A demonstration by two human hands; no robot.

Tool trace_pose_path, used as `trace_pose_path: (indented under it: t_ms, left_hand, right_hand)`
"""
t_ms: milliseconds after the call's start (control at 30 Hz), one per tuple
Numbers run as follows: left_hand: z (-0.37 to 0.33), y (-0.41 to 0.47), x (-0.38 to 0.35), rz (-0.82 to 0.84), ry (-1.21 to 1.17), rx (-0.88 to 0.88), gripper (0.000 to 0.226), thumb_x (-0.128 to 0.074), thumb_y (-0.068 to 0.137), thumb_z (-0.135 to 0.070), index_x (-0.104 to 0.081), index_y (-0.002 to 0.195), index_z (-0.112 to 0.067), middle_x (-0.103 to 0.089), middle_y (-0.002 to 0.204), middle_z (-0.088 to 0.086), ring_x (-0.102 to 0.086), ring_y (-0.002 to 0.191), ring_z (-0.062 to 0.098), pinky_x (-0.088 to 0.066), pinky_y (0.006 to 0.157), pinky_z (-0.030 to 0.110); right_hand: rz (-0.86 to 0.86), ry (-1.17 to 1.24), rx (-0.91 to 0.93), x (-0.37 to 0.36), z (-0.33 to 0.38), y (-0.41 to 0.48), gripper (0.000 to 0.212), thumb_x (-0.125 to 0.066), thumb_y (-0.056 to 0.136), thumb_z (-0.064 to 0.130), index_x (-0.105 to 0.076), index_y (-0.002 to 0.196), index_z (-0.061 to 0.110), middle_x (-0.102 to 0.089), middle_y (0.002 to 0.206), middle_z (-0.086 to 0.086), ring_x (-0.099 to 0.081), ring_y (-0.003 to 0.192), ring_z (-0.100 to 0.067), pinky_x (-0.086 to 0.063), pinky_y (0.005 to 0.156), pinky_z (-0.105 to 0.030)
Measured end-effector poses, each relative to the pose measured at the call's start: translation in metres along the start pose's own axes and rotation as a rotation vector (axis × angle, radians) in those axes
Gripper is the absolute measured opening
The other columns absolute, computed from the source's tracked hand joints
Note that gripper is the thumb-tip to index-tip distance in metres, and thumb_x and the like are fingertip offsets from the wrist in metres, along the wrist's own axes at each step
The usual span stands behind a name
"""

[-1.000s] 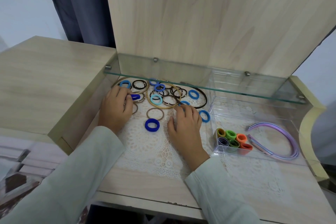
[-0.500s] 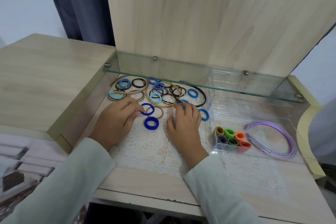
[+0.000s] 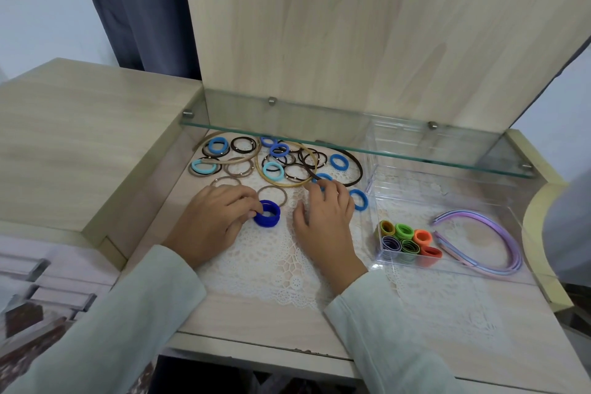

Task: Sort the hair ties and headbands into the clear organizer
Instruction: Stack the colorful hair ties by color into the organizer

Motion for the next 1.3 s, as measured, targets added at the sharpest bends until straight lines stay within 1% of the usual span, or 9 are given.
trace_pose_path:
  t_ms: [200,467,567,667,767,867,1000,1167,1300]
  left_hand:
    - [0.002,-0.002,-0.002,0.012,-0.010,0.029,0.022,-0.048,0.095,-0.028,-0.064,0.109,-0.024,-0.064,0.114,-0.006,-0.062,0.096,0.019,-0.049,0.073,0.039]
    - [0.003,-0.002,-0.005,0.050,0.000,0.034,0.023,-0.049,0.095,-0.028,-0.066,0.109,-0.026,-0.064,0.114,-0.009,-0.062,0.097,0.016,-0.048,0.075,0.039]
    - [0.002,-0.002,-0.003,0.048,-0.013,0.057,0.027,-0.047,0.096,-0.027,-0.063,0.117,-0.027,-0.064,0.117,-0.009,-0.061,0.102,0.016,-0.047,0.078,0.038]
    - [0.004,-0.002,0.000,0.030,-0.055,0.130,0.033,-0.041,0.099,-0.028,-0.057,0.128,-0.029,-0.061,0.125,-0.010,-0.058,0.113,0.013,-0.047,0.085,0.037]
    - [0.009,-0.003,0.003,-0.018,-0.061,0.195,0.035,-0.042,0.099,-0.025,-0.055,0.131,-0.027,-0.060,0.129,-0.008,-0.055,0.119,0.014,-0.046,0.092,0.037]
    - [0.013,-0.002,0.003,-0.025,-0.040,0.226,0.038,-0.042,0.098,-0.023,-0.054,0.134,-0.024,-0.059,0.133,-0.005,-0.054,0.123,0.015,-0.045,0.097,0.037]
    - [0.017,-0.001,-0.002,0.020,-0.014,0.298,0.049,-0.041,0.093,-0.026,-0.049,0.141,-0.024,-0.055,0.138,-0.006,-0.050,0.127,0.012,-0.036,0.100,0.030]
    - [0.026,-0.004,-0.013,0.147,0.053,0.376,0.066,-0.032,0.082,-0.030,-0.045,0.146,-0.022,-0.045,0.150,-0.001,-0.041,0.137,0.020,-0.030,0.110,0.037]
    - [0.032,-0.007,-0.025,0.274,0.075,0.419,0.075,-0.018,0.080,-0.040,-0.033,0.152,-0.026,-0.024,0.161,-0.002,-0.021,0.149,0.023,-0.014,0.119,0.041]
  right_hand:
    - [0.010,-0.005,-0.003,0.000,0.000,0.000,0.042,-0.041,0.097,0.036,-0.043,0.136,0.021,-0.037,0.144,-0.004,-0.018,0.138,-0.023,-0.013,0.115,-0.042]
    - [0.000,-0.001,0.010,0.000,0.001,0.000,0.042,-0.042,0.096,0.035,-0.044,0.136,0.021,-0.037,0.144,-0.004,-0.019,0.138,-0.024,-0.013,0.115,-0.042]
    - [-0.012,-0.003,0.009,0.000,-0.001,-0.001,0.041,-0.042,0.096,0.035,-0.045,0.134,0.020,-0.039,0.142,-0.004,-0.021,0.137,-0.024,-0.016,0.115,-0.043]
    - [-0.049,0.016,0.024,0.003,0.001,-0.001,0.037,-0.044,0.095,0.032,-0.048,0.130,0.020,-0.042,0.138,-0.003,-0.025,0.134,-0.023,-0.020,0.113,-0.042]
    - [-0.124,0.110,0.095,0.012,0.007,-0.003,0.032,-0.049,0.091,0.024,-0.055,0.122,0.021,-0.049,0.129,0.000,-0.034,0.127,-0.021,-0.030,0.107,-0.042]
    - [-0.091,0.229,0.222,0.017,0.018,-0.008,0.037,-0.052,0.082,0.016,-0.059,0.117,0.025,-0.049,0.126,0.003,-0.036,0.124,-0.018,-0.032,0.103,-0.038]
    - [-0.018,0.170,0.394,0.015,0.034,-0.016,0.043,-0.054,0.076,0.019,-0.060,0.117,0.028,-0.046,0.133,-0.001,-0.032,0.130,-0.022,-0.025,0.105,-0.039]
    - [0.039,0.116,0.410,0.011,0.035,-0.016,0.043,-0.058,0.072,0.023,-0.062,0.114,0.029,-0.043,0.137,-0.002,-0.028,0.132,-0.025,-0.021,0.106,-0.043]
    - [0.076,0.075,0.419,0.008,0.037,-0.016,0.040,-0.058,0.072,0.026,-0.062,0.112,0.030,-0.041,0.139,-0.003,-0.026,0.134,-0.027,-0.020,0.108,-0.046]
Point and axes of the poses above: each hand's wrist, its own y-axis towards the middle knuckle, its own x-axis out of the back of the hand, z = x × y, the point moved 7 cm from there along y, towards the middle knuckle
